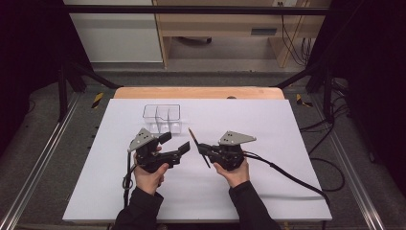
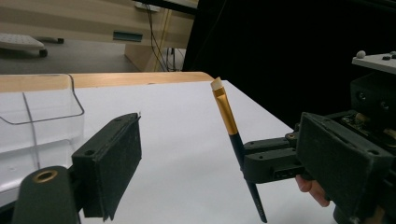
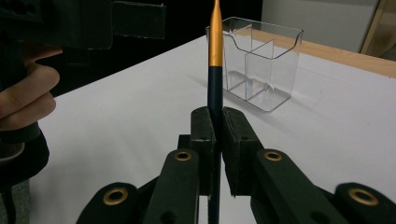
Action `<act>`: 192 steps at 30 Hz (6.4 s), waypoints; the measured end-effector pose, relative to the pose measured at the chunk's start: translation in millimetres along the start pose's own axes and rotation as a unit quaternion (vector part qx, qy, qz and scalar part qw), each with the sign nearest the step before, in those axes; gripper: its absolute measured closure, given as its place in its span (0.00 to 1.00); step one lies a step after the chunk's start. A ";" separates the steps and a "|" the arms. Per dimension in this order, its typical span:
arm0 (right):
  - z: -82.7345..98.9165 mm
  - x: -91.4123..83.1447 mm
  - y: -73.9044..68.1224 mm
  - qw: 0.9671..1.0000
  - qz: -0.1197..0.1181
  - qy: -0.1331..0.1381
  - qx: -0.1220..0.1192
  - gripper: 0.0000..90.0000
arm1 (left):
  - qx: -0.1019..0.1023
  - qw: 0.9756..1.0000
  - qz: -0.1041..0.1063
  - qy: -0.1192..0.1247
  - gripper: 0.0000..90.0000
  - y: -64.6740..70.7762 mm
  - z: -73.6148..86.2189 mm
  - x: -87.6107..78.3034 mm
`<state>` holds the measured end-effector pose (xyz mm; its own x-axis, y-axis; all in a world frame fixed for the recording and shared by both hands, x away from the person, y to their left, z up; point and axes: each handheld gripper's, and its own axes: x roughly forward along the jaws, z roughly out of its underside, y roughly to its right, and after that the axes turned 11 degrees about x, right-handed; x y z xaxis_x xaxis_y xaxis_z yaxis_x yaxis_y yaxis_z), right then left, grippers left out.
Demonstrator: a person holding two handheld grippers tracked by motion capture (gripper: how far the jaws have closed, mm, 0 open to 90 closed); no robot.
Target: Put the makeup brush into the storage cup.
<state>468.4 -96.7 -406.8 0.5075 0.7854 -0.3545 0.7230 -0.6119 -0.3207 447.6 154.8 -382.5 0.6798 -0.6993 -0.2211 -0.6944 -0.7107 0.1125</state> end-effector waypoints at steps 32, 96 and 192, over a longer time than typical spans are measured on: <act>3.0 1.6 -3.6 1.000 -0.008 0.018 0.005 0.93 | -0.052 0.998 0.017 0.011 0.47 6.8 9.0 26.6; -3.3 -6.6 -2.1 1.000 0.013 0.005 -0.003 0.58 | -0.012 1.000 -0.002 0.024 0.92 8.3 0.6 11.0; 42.2 -113.8 81.5 0.978 0.199 0.000 0.063 0.03 | 0.075 0.987 -0.137 -0.046 0.92 -98.8 -70.0 -18.7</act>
<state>449.8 -239.9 -429.6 0.7367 0.4826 -0.4737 0.4044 -0.8758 -0.2634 520.0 232.7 -321.7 0.8275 -0.4674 -0.3110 -0.5192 -0.8480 -0.1070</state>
